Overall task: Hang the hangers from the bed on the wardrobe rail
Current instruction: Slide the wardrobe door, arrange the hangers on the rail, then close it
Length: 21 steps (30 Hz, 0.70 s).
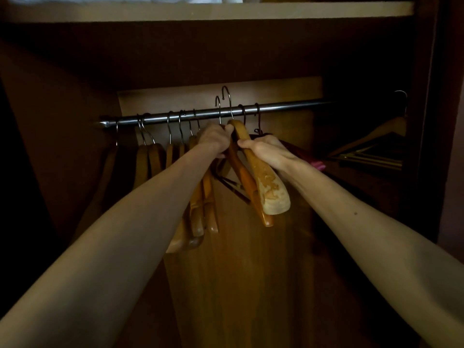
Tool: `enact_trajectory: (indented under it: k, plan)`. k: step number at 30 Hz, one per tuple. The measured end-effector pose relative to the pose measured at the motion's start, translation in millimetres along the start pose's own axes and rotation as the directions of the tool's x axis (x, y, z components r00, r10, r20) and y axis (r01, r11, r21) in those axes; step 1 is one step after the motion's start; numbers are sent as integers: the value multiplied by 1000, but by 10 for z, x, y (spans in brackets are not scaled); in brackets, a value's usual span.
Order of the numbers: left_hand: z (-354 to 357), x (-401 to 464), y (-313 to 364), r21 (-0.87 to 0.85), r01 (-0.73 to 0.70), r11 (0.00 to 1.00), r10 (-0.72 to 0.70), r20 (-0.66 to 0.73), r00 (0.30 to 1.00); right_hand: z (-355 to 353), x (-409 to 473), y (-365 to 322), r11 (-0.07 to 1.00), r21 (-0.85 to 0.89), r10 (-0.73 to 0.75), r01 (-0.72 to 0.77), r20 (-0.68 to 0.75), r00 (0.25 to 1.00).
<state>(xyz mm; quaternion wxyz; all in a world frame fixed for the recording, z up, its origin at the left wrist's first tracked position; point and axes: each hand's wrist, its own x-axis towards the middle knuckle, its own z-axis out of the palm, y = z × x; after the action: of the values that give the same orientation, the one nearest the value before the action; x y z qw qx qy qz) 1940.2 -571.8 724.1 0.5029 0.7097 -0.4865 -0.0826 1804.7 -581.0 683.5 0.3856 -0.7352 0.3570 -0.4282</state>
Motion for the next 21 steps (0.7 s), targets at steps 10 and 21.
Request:
enact_trajectory:
  k: [10, 21]
  plan:
    - [203, 77, -84, 126, -27, 992, 15, 95, 995, 8, 90, 258, 995, -48, 82, -82, 15, 996]
    - [218, 69, -119, 264, -58, 963, 44, 56, 997, -8, 5, 360, 924, -383, -42, 19, -53, 998]
